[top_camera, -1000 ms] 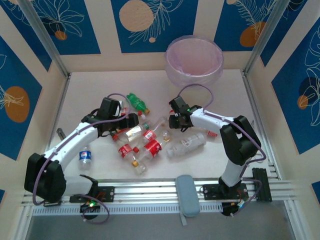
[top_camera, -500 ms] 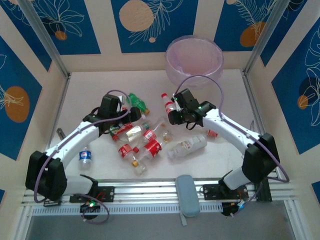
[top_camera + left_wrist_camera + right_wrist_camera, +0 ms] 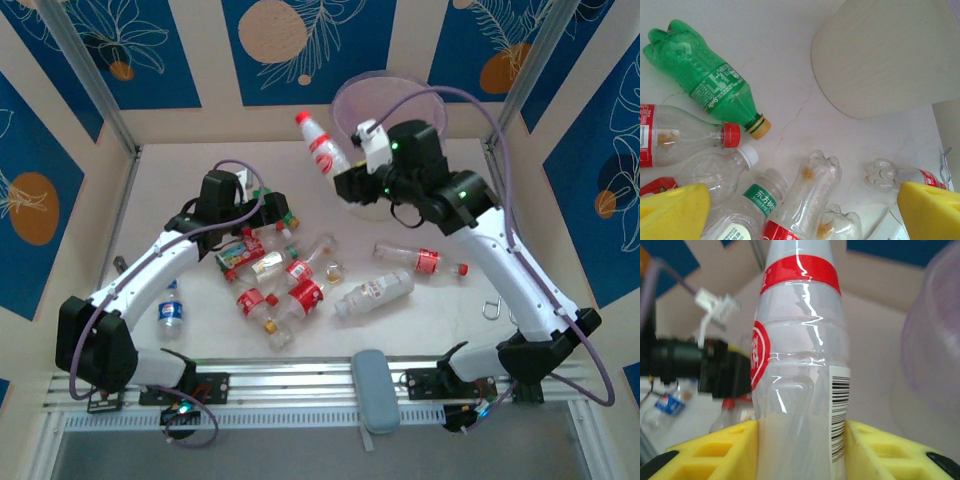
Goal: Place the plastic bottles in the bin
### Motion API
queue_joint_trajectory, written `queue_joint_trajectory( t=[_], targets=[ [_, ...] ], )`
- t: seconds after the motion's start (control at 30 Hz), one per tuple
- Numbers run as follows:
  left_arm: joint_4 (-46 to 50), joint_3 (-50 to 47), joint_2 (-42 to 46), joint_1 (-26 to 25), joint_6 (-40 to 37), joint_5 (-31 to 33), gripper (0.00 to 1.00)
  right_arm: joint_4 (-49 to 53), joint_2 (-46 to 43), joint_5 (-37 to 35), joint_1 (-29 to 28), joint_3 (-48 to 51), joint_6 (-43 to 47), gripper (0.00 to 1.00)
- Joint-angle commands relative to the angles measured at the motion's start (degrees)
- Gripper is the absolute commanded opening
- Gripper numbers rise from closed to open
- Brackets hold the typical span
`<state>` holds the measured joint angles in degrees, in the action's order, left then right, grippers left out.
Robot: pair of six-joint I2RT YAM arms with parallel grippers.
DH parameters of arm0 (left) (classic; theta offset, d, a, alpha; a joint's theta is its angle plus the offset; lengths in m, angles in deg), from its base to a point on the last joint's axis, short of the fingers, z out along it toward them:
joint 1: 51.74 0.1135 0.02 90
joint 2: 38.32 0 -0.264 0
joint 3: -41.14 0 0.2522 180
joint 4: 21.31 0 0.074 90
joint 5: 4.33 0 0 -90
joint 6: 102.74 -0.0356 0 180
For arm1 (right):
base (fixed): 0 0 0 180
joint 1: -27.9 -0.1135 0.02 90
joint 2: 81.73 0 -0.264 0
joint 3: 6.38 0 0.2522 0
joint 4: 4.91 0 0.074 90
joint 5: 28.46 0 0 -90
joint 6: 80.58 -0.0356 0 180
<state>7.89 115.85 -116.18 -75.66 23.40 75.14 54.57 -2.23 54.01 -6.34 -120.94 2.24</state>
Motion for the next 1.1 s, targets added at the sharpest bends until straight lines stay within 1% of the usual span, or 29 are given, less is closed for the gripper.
queue_joint_trajectory(
  t=[0.0,0.07,0.13,0.23,0.37,0.47,0.53,0.67,0.83,0.93,1.07],
  targets=[
    [3.03,-0.36,0.51,-0.82,-0.34,-0.83,0.98,1.00,4.63,-1.40,3.20,-7.44,2.96,0.45],
    [8.68,1.23,0.61,-1.70,-3.38,2.39,0.99,1.97,8.08,-1.68,6.00,-12.63,3.14,0.45],
    [11.79,1.68,1.09,-2.01,-5.14,3.34,1.00,3.55,11.89,-2.10,8.96,-18.31,2.93,0.46],
    [12.20,0.21,2.78,-2.12,-5.60,2.20,1.00,7.79,18.48,-3.47,13.15,-27.51,2.68,0.46],
    [12.15,-1.85,5.31,-2.11,-5.38,3.02,1.00,14.02,28.07,-4.72,18.05,-38.84,2.79,0.46],
    [13.99,-1.94,6.44,-2.13,-5.77,4.13,1.00,17.11,32.83,-4.48,20.34,-43.13,2.62,0.46],
    [14.78,-1.90,7.16,-2.20,-6.28,4.71,1.00,17.79,34.43,-3.44,21.35,-43.39,2.28,0.46],
    [17.03,-1.46,8.24,-2.11,-6.99,6.64,1.00,17.12,36.33,-1.98,22.29,-40.43,1.64,0.46],
    [21.75,-0.17,10.08,-1.39,-7.49,11.43,1.00,14.44,38.31,-0.86,22.63,-36.09,1.60,0.46],
    [24.59,-0.21,12.18,0.85,-7.14,13.12,1.00,13.66,40.62,-0.12,23.04,-35.93,1.37,0.46],
    [30.34,-1.05,15.98,6.57,-6.63,17.26,1.00,13.36,43.87,0.14,23.42,-36.07,1.55,0.46]
  ],
)
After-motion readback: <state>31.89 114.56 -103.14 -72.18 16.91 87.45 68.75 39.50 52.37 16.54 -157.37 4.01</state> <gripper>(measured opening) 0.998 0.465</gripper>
